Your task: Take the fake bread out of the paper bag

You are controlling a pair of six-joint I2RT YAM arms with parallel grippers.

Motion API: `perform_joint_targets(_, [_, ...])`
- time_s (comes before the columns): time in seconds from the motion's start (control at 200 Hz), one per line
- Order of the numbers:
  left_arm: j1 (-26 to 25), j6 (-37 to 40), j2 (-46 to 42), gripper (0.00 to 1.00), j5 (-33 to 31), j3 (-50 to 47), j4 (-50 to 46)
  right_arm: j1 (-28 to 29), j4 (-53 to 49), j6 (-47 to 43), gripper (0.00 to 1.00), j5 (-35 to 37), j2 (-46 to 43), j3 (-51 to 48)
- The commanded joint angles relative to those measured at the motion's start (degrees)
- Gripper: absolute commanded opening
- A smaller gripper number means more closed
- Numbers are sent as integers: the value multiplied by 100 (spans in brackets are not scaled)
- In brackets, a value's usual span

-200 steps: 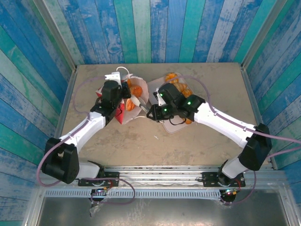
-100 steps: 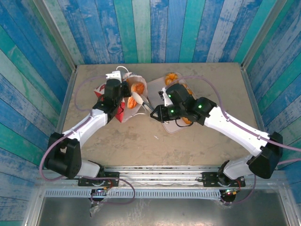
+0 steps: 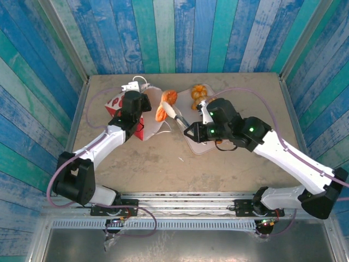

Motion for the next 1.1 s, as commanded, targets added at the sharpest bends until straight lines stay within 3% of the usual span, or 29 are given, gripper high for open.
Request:
perform_joint_targets(0.0, [19, 32, 134, 8, -271, 138, -184, 22, -227, -37, 20, 504, -296, 8])
perform_joint_targets(0.28, [19, 123, -230, 8, -254, 15, -372, -78, -962, 102, 22, 1635, -178, 211])
perform_joint_targets(0.731, [19, 407, -1416, 10, -456, -264, -710, -656, -1192, -569, 22, 1553, 1855, 1267])
perform_joint_targets(1.092, [19, 419, -1549, 10, -397, -285, -725, -761, -1885, -906, 25, 1688, 3178, 2402])
